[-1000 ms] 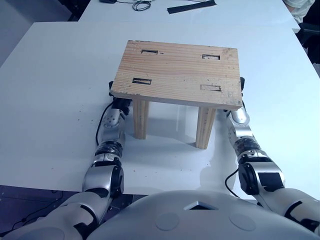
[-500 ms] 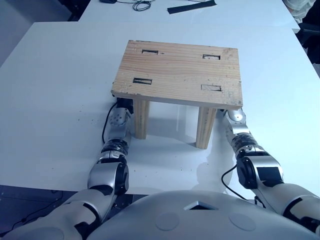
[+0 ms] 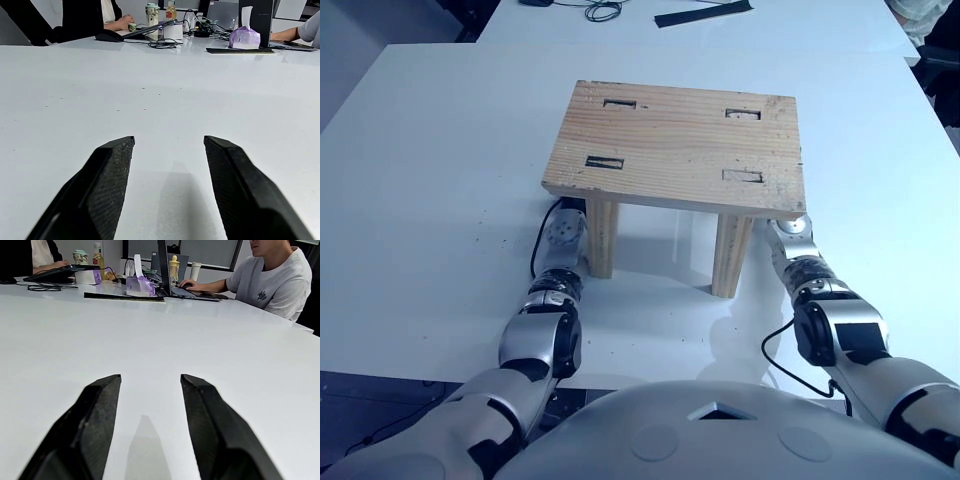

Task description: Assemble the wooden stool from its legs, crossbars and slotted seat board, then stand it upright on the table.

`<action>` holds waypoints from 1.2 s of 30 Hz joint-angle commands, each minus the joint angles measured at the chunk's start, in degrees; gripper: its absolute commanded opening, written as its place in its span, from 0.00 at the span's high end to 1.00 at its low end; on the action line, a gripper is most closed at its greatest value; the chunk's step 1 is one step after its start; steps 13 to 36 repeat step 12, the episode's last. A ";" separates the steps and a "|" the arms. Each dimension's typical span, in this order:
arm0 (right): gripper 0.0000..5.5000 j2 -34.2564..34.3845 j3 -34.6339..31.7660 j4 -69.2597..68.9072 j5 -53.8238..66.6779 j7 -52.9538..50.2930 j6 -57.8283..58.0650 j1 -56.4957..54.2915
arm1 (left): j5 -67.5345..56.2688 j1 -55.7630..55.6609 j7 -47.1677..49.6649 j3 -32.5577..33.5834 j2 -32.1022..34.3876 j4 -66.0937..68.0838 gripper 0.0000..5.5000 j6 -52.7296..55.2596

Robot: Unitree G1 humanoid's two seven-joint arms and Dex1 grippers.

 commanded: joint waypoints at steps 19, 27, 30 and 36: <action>0.60 -0.41 -0.62 1.73 -1.44 -1.25 -0.39 -1.65 | 1.05 -3.21 -0.79 -0.89 -1.91 2.85 0.53 0.28; 0.60 -0.41 -0.62 1.73 -1.44 -1.25 -0.39 -1.65 | 1.05 -3.21 -0.79 -0.89 -1.91 2.85 0.53 0.28; 0.60 -0.41 -0.62 1.73 -1.44 -1.25 -0.39 -1.65 | 1.05 -3.21 -0.79 -0.89 -1.91 2.85 0.53 0.28; 0.60 -0.41 -0.62 1.73 -1.44 -1.25 -0.39 -1.65 | 1.05 -3.21 -0.79 -0.89 -1.91 2.85 0.53 0.28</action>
